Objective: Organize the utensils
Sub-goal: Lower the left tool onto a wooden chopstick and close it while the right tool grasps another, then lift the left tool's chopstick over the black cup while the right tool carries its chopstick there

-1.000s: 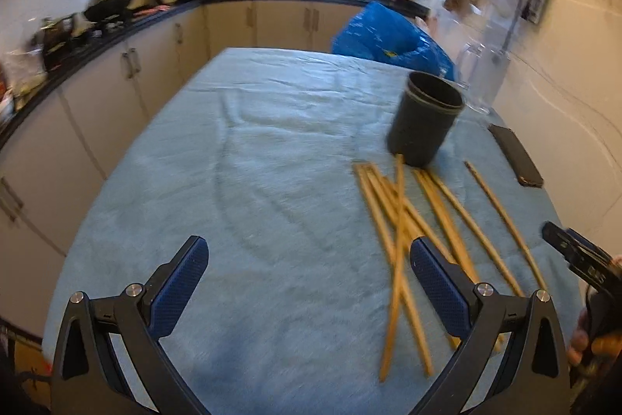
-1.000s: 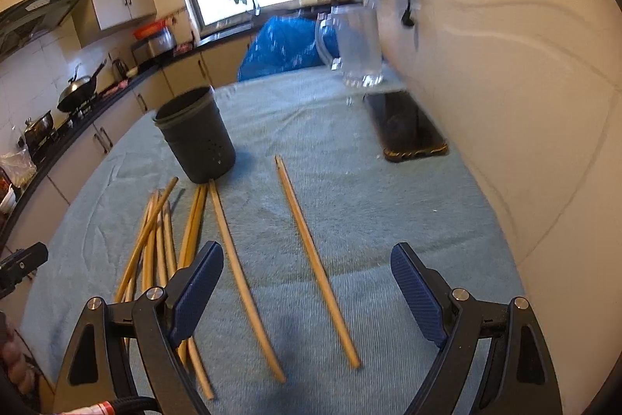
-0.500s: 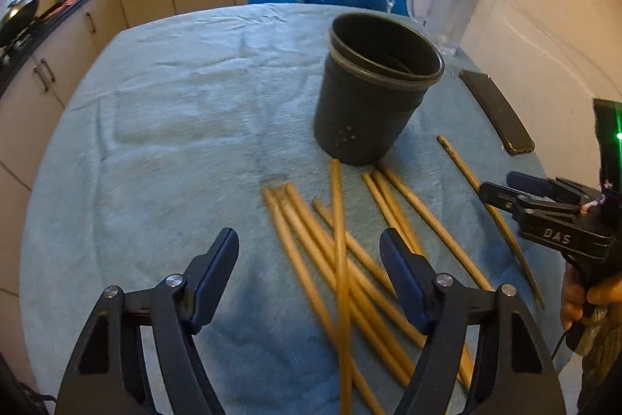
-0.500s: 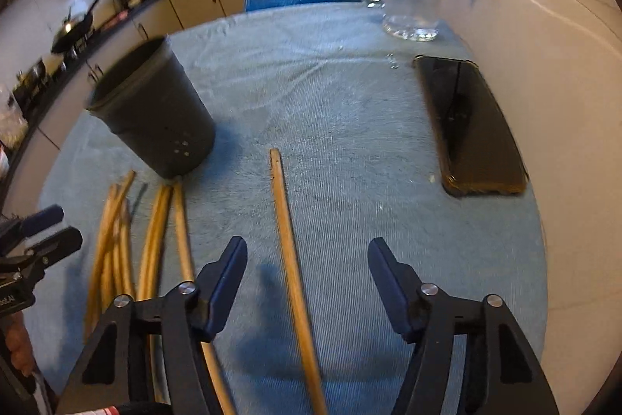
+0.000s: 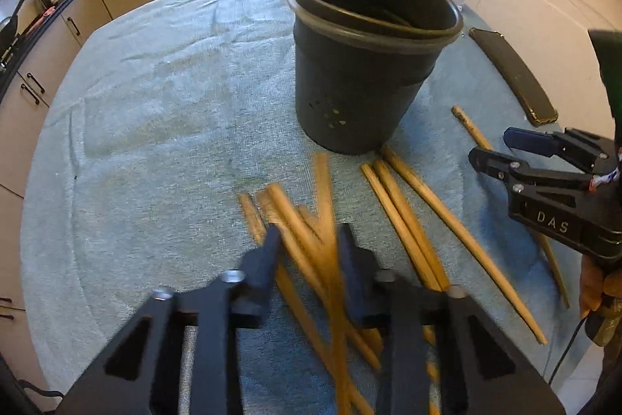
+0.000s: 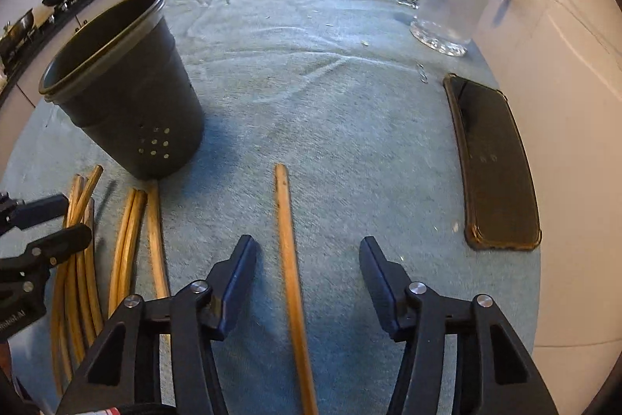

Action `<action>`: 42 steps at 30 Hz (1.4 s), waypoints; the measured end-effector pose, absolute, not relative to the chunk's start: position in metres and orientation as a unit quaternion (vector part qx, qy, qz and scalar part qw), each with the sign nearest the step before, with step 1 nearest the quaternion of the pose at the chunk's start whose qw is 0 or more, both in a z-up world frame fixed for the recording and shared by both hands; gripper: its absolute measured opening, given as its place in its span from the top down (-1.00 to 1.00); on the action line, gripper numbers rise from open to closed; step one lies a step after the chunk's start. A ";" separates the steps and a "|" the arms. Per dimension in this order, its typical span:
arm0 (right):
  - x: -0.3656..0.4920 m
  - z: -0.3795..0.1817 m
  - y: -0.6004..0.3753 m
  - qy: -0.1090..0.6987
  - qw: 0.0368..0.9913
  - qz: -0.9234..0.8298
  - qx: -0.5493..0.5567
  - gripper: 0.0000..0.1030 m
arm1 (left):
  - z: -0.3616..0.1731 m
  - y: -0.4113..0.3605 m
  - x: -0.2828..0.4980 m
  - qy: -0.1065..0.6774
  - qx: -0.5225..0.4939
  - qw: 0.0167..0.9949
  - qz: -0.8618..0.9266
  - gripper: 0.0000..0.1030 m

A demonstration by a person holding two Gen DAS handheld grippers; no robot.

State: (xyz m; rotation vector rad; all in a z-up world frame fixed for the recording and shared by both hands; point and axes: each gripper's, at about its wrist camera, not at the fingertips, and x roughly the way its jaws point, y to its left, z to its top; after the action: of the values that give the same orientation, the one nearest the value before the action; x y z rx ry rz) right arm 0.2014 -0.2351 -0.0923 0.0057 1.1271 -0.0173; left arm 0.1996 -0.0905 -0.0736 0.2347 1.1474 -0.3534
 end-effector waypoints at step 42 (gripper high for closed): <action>0.093 0.085 -0.232 0.302 0.947 0.046 0.099 0.86 | 0.122 -0.017 0.086 0.284 -0.034 0.934 -0.212 0.88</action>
State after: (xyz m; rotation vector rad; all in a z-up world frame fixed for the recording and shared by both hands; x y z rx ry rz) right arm 0.0931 -0.2317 0.0852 0.2017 0.6149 0.0947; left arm 0.0860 -0.0169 0.1220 -0.0688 0.5814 -0.4327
